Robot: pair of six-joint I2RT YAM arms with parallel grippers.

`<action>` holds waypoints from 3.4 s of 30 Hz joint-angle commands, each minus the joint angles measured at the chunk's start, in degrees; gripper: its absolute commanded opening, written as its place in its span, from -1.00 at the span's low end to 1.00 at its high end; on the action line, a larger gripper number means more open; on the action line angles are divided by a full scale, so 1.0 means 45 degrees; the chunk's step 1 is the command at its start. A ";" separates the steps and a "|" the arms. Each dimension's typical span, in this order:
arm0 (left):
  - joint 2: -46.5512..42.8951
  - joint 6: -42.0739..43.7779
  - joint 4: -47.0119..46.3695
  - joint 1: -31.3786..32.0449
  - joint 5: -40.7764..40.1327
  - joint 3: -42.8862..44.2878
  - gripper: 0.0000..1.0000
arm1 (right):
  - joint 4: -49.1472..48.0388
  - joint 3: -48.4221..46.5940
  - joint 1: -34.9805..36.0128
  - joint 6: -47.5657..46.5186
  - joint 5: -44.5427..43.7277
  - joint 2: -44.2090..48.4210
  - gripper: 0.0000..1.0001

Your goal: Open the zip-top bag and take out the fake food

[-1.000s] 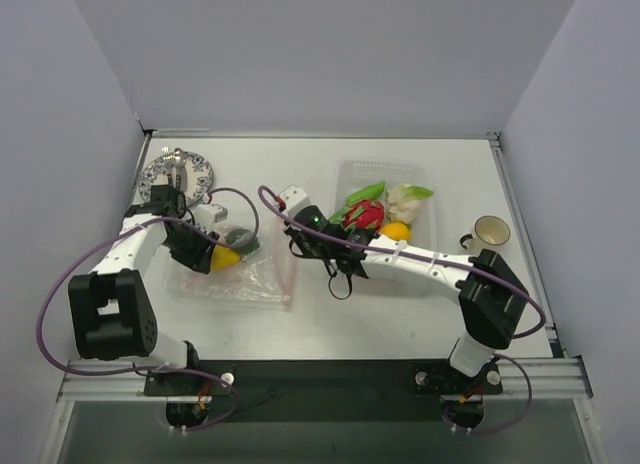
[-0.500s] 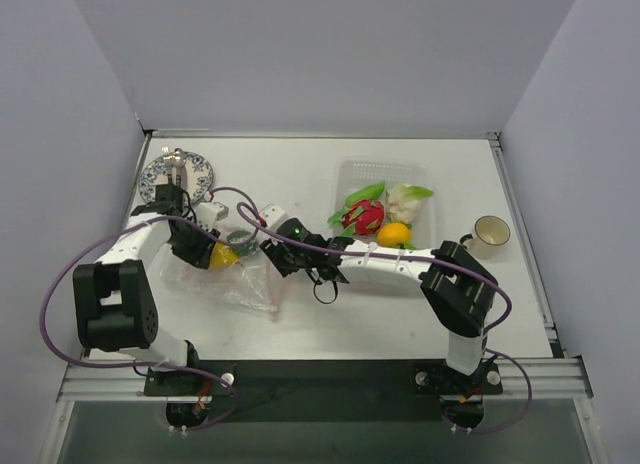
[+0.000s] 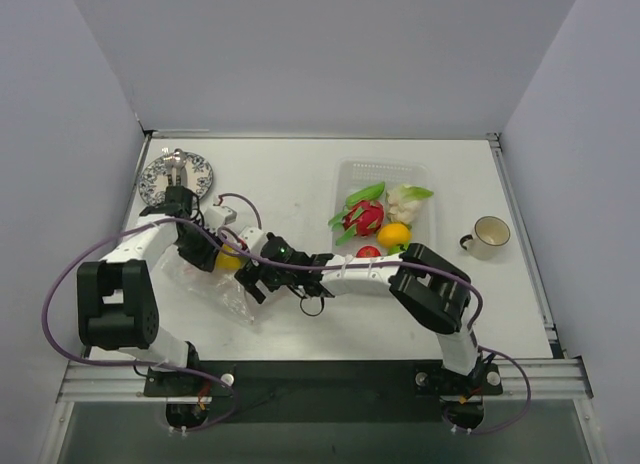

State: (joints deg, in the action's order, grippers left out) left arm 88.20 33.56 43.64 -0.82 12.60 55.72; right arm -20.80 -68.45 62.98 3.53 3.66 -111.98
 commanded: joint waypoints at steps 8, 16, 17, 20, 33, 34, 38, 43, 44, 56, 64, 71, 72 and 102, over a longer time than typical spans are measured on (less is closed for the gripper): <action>0.0340 0.0316 0.0381 0.0904 0.0092 0.0195 -0.06 | -0.2136 -0.1059 -0.0012 -0.1194 -0.3563 -0.1345 0.95; 0.0613 0.0667 0.0283 0.1002 0.0149 -0.0429 -0.32 | -0.2743 0.0424 0.0418 -0.1644 -0.4116 -0.0838 0.92; 0.0614 0.0648 0.0303 0.1041 0.0207 -0.0507 -0.38 | -0.2722 0.0502 0.0476 -0.1566 -0.3766 -0.0779 0.90; 0.0303 0.0628 0.0283 0.1042 0.0422 -0.0684 -0.66 | -0.3131 0.1029 0.0788 -0.1273 -0.3412 -0.0681 0.88; -0.0536 0.1135 0.1414 0.1667 0.1828 -0.0587 -0.55 | -0.5045 0.2317 0.1766 -0.1839 -0.2200 0.1115 0.95; -0.0674 0.1271 0.1764 0.1551 0.1829 -0.0509 -0.51 | -0.5124 0.2435 0.1727 -0.1800 -0.2336 0.1174 0.95; -0.1708 0.1351 0.2469 0.0673 0.1419 0.0544 -0.02 | -0.5027 0.2671 0.1473 -0.1469 -0.2727 0.1019 0.96; -0.2589 0.1467 0.2199 -0.1845 0.1438 0.2011 0.48 | -0.5105 0.2924 0.1375 -0.0864 -0.2669 0.0804 0.96; -0.2570 0.1468 0.2023 -0.2448 0.1457 0.2031 0.49 | -0.5124 0.2944 0.1375 -0.0785 -0.2650 0.0784 0.96; 0.0397 0.0648 0.0050 -0.3275 0.1907 0.1619 0.62 | -0.5085 0.3217 0.1395 -0.0296 -0.2376 0.0862 0.96; 0.2233 0.1112 0.0630 -0.3294 0.3211 0.2322 0.20 | -0.5144 0.3549 0.1434 -0.0003 -0.2220 0.1057 0.96; 0.2022 0.1818 0.3385 -0.3255 0.5421 0.3631 -1.00 | -0.5144 0.3550 0.1395 -0.0003 -0.2219 0.1057 0.96; 0.1653 0.2148 0.4297 -0.3255 0.5887 0.3903 -1.00 | -0.5144 0.3569 0.1376 -0.0003 -0.2239 0.1057 0.96; -0.1594 0.2815 0.9758 -0.0189 0.5307 0.6702 -1.00 | -0.5536 0.4059 0.0770 -0.0393 -0.2825 0.1742 0.98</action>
State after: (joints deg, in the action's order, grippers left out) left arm 81.58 45.45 76.49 -1.74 38.94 87.29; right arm -42.92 -48.38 67.13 2.52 -8.16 -106.21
